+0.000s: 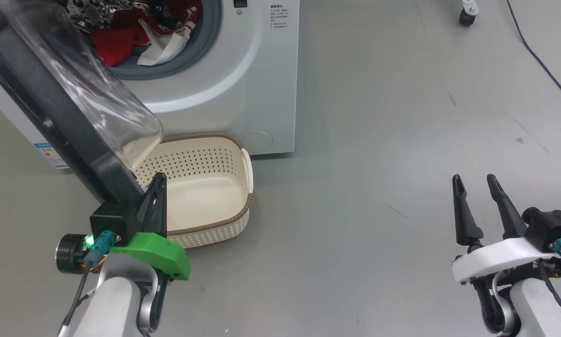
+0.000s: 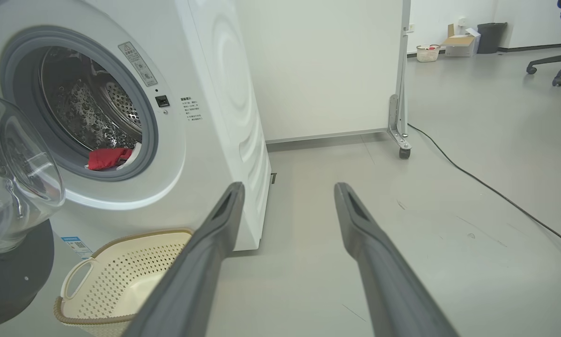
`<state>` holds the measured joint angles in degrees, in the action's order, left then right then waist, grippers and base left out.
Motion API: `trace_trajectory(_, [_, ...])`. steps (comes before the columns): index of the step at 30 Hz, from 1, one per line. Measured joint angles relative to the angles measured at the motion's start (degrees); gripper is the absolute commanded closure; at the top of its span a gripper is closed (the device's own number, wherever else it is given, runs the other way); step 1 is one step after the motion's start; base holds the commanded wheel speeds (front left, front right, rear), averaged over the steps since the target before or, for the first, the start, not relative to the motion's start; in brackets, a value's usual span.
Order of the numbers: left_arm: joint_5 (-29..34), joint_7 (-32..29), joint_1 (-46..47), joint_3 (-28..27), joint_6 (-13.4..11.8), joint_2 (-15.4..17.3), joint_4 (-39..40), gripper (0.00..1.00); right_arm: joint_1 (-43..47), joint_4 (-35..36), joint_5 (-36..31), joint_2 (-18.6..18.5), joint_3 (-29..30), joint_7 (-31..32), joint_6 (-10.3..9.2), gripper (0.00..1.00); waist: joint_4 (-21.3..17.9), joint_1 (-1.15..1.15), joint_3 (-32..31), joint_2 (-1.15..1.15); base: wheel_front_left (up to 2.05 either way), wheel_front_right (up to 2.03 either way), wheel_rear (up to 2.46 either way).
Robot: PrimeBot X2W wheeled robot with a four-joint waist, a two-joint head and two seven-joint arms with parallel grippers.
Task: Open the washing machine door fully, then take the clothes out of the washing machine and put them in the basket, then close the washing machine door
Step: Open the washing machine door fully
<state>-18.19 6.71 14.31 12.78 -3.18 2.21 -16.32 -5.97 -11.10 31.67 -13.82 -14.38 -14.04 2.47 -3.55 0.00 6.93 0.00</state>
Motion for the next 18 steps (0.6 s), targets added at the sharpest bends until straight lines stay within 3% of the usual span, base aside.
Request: trace_trajectory(18, [-1.9, 3.0, 1.8, 1.9, 0.0, -1.2, -3.8, 1.00, 0.4, 0.0, -0.6, -0.2, 1.3, 0.0, 0.48, 0.00, 6.5, 0.00, 0.0, 0.00, 0.00, 0.00, 0.00])
